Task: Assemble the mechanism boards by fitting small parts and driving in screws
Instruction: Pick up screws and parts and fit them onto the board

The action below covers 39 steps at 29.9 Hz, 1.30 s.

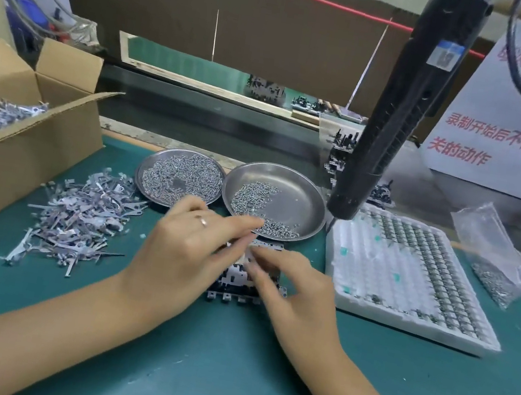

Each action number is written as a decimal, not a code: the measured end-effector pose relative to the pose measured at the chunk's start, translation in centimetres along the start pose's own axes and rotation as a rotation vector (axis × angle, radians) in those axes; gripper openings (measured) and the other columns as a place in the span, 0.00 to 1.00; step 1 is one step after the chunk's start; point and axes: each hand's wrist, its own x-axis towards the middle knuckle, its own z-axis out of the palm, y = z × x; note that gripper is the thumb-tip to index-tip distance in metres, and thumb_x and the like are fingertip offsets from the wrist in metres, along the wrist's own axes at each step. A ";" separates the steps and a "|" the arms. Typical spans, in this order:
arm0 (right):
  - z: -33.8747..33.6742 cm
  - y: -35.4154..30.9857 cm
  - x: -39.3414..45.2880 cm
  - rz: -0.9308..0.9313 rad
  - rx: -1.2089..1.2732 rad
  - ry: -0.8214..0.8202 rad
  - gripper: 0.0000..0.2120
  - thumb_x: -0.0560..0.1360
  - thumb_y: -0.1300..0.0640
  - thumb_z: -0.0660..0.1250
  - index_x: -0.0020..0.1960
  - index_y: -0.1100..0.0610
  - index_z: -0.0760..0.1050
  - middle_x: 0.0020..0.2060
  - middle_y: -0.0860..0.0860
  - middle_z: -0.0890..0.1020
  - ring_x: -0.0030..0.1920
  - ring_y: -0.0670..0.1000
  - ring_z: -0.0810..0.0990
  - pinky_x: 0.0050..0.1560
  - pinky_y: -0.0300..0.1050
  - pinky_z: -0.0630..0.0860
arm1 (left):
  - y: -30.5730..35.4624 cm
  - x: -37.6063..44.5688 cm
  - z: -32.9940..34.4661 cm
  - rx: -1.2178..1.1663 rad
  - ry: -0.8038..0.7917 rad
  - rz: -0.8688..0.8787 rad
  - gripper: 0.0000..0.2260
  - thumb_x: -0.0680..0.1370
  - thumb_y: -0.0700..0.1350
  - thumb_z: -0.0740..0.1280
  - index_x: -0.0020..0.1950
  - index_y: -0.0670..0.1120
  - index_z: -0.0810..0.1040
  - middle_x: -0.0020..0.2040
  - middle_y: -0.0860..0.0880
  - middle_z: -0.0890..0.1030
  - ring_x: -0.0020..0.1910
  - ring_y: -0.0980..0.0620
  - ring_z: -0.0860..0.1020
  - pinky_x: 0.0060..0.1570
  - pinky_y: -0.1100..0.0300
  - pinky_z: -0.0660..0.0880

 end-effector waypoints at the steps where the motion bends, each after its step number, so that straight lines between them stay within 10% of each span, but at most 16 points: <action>1: -0.3 0.3 0.0 0.037 0.032 0.024 0.08 0.73 0.59 0.70 0.51 0.55 0.83 0.42 0.45 0.84 0.44 0.46 0.80 0.49 0.45 0.75 | 0.2 0.2 0.4 -0.033 -0.015 -0.029 0.08 0.71 0.40 0.73 0.49 0.41 0.84 0.39 0.51 0.85 0.35 0.57 0.79 0.43 0.53 0.72; 7: -1.3 1.6 0.5 0.158 0.041 0.015 0.07 0.71 0.57 0.69 0.47 0.53 0.84 0.35 0.37 0.80 0.42 0.44 0.78 0.47 0.36 0.73 | -0.6 -0.4 1.0 -0.392 -0.186 -0.530 0.10 0.66 0.57 0.72 0.45 0.58 0.83 0.41 0.64 0.83 0.47 0.60 0.78 0.54 0.56 0.72; 13: -0.8 2.1 0.4 0.119 -0.037 -0.051 0.07 0.72 0.62 0.72 0.49 0.56 0.84 0.41 0.43 0.82 0.46 0.44 0.77 0.50 0.37 0.72 | -1.4 -0.6 0.8 -0.328 -0.302 -0.531 0.02 0.64 0.57 0.72 0.35 0.63 0.82 0.38 0.67 0.80 0.45 0.65 0.75 0.51 0.71 0.65; 19: -0.4 1.9 0.1 0.056 0.012 -0.056 0.09 0.72 0.65 0.69 0.50 0.57 0.83 0.44 0.48 0.84 0.46 0.45 0.80 0.49 0.36 0.74 | -2.0 0.1 0.0 -0.308 -0.448 -0.535 0.06 0.65 0.55 0.78 0.36 0.63 0.81 0.36 0.68 0.80 0.45 0.62 0.76 0.58 0.48 0.70; 39: -0.5 1.6 -0.4 -0.078 -0.132 -0.203 0.13 0.71 0.64 0.73 0.54 0.56 0.82 0.37 0.50 0.82 0.43 0.51 0.75 0.44 0.43 0.75 | -3.0 -0.3 -0.3 -0.451 -0.620 -0.740 0.07 0.67 0.51 0.75 0.41 0.62 0.82 0.36 0.59 0.83 0.36 0.63 0.80 0.38 0.62 0.74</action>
